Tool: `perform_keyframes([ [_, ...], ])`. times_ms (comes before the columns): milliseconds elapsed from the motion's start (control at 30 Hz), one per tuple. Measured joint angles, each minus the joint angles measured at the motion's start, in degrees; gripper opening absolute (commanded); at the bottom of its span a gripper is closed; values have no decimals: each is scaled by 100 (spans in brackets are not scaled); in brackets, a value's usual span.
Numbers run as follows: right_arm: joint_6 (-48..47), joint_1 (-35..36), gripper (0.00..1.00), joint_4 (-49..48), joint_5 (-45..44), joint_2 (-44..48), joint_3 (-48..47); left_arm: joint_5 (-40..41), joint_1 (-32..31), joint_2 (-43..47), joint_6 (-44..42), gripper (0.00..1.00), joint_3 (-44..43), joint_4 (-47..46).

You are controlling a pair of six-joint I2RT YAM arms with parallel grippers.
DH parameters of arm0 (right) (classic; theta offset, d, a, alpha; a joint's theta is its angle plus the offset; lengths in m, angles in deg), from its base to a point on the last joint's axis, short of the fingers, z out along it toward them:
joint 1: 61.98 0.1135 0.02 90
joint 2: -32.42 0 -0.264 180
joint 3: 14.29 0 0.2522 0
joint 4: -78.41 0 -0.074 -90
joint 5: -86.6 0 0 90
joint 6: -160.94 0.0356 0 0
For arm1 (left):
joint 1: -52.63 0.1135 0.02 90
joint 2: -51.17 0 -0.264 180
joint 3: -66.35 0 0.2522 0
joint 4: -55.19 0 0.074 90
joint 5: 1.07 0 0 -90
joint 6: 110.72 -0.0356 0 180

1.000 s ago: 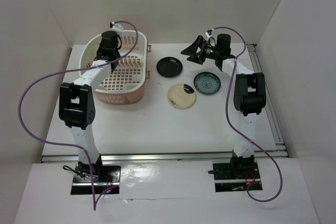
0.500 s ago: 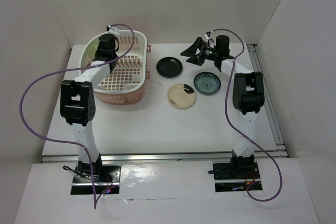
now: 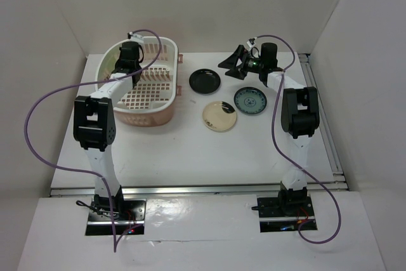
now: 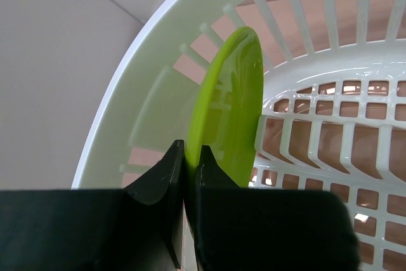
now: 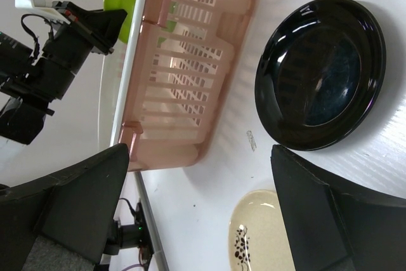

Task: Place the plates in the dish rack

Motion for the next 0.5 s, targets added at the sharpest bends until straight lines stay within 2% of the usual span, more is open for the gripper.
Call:
perform_keyframes([
  [500, -2, 0, 100, 0, 0, 0, 2, -24, 15, -262, 55, 0, 0, -98],
])
